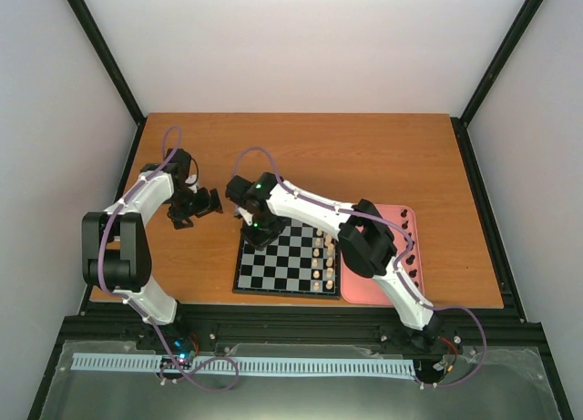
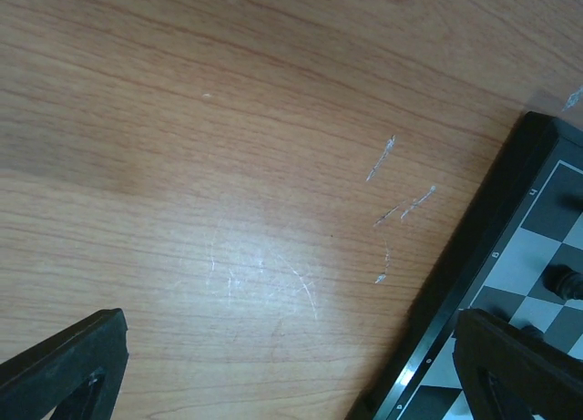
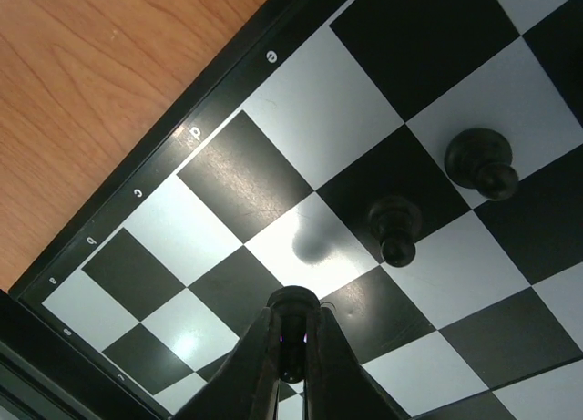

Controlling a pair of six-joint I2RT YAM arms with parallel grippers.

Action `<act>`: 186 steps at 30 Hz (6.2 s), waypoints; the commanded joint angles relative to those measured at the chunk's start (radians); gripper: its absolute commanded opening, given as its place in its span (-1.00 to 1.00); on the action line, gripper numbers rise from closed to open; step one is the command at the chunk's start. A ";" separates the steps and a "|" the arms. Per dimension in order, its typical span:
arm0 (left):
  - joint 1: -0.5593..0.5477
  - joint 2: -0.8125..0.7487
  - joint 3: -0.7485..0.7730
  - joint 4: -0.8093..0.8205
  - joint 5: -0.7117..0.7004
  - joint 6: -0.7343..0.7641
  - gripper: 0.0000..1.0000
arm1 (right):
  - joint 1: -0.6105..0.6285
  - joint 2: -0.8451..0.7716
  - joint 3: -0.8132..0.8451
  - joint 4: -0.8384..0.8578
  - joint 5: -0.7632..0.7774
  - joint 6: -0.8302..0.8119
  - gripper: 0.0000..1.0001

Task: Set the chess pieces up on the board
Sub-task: Place the chess piece on the chessboard, then adjust the chess piece on the chessboard, then pick up the chess piece from the storage box.

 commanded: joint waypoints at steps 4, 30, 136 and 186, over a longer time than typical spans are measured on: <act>0.003 -0.027 0.007 0.009 -0.015 -0.016 1.00 | 0.010 0.045 0.067 -0.032 -0.009 -0.028 -0.94; 0.003 -0.012 0.004 0.014 -0.008 -0.012 1.00 | 0.010 0.050 0.079 -0.041 -0.007 -0.044 -0.49; 0.003 -0.033 0.008 -0.006 -0.011 0.000 1.00 | -0.100 -0.406 -0.142 -0.113 0.167 -0.001 0.01; 0.004 -0.002 0.016 0.013 0.031 -0.004 1.00 | -0.803 -0.840 -1.248 0.178 0.176 0.238 -0.50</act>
